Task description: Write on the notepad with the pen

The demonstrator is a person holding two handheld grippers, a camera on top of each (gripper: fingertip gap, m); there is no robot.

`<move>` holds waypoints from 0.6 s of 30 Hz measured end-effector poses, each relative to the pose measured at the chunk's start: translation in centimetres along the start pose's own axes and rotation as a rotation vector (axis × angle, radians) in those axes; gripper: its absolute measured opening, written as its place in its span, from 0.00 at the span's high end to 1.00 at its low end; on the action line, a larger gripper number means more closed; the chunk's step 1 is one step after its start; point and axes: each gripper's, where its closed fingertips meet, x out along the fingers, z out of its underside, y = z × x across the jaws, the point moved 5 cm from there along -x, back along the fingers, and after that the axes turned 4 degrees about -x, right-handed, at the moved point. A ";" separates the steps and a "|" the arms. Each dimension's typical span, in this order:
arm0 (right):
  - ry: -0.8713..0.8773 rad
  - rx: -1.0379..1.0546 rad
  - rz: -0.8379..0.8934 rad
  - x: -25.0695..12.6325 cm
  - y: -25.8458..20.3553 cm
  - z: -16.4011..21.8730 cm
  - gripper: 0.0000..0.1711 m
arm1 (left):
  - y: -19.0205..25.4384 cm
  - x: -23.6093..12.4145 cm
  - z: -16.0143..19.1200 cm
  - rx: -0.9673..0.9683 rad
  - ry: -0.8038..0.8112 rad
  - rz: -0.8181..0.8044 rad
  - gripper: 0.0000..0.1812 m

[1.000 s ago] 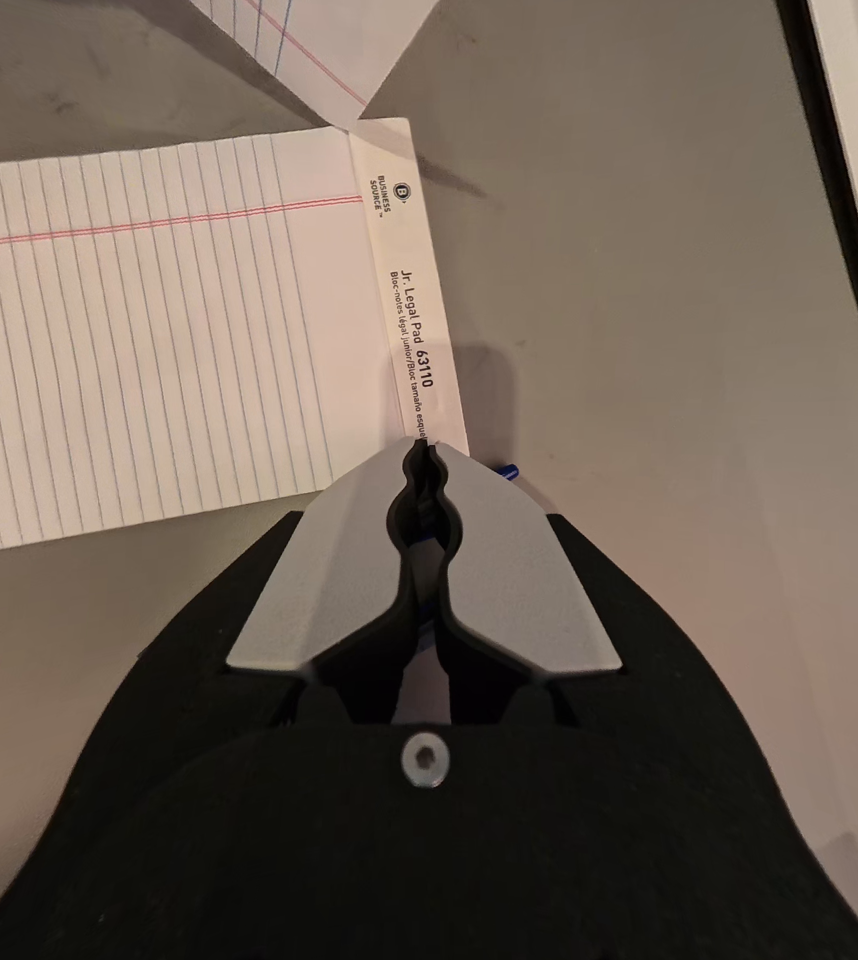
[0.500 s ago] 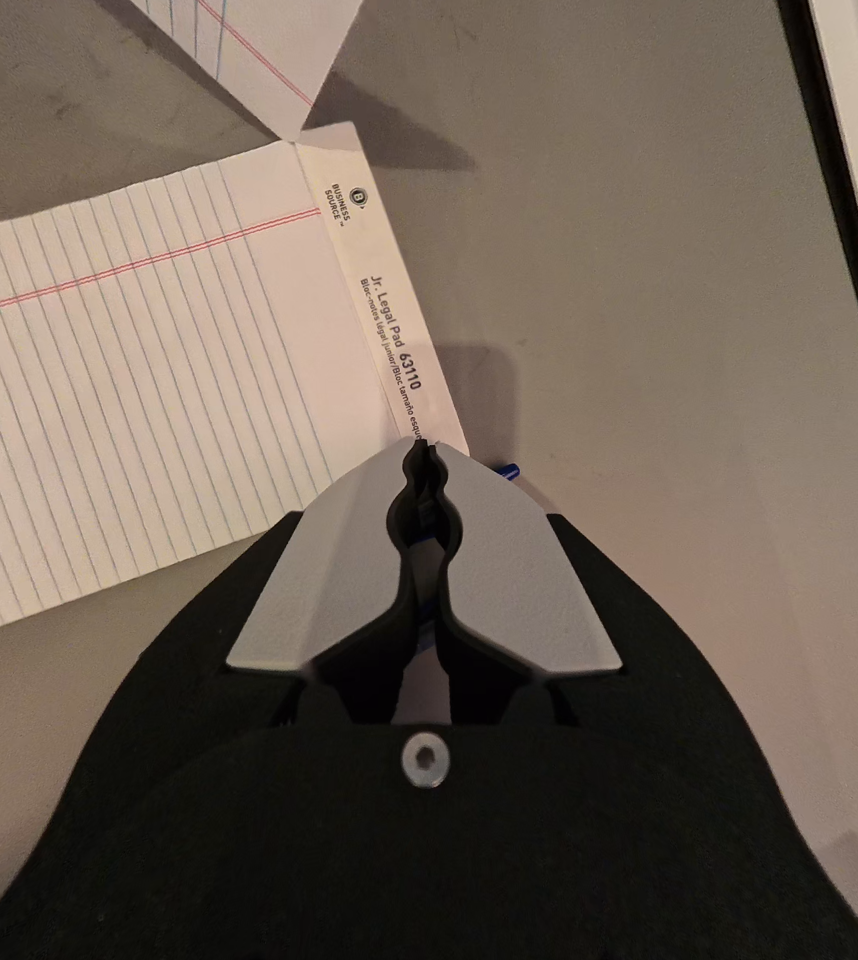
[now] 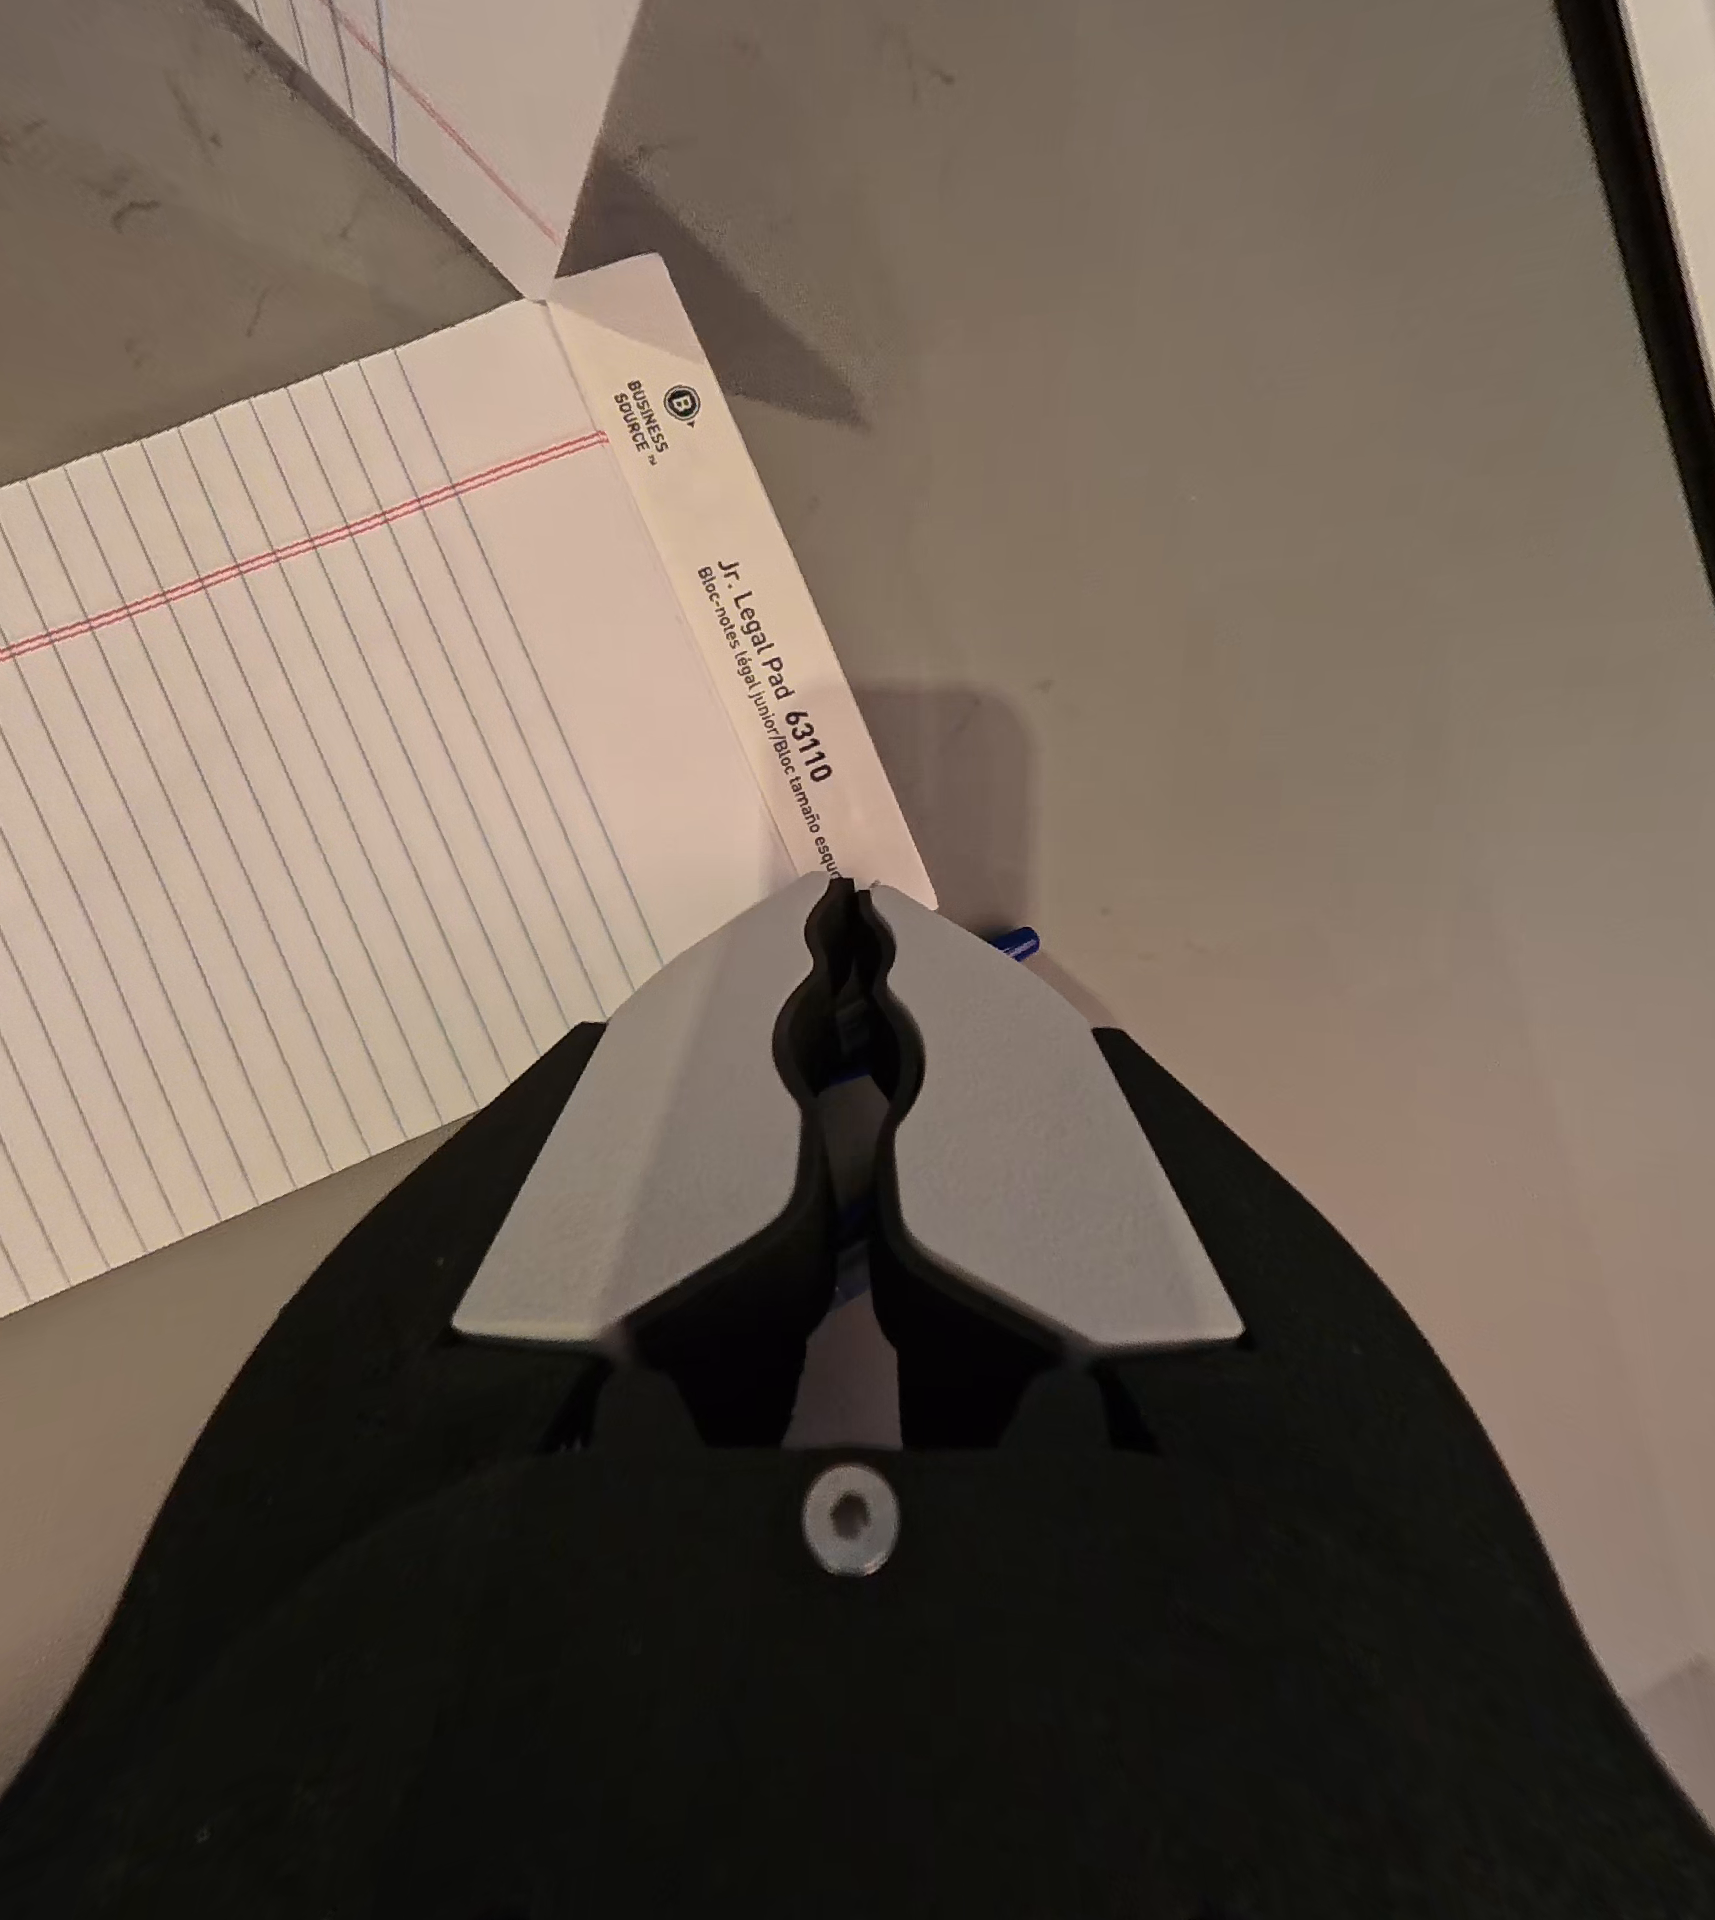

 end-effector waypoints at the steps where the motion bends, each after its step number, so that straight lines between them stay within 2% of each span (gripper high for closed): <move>1: -0.001 -0.001 0.000 0.0 0.0 0.0 1.00 | 0.1 0.0 0.1 -0.002 -0.007 0.002 1.00; 18: 0.006 0.000 -0.007 0.0 0.0 0.0 1.00 | 0.2 -2.2 2.8 0.030 -0.031 -0.181 1.00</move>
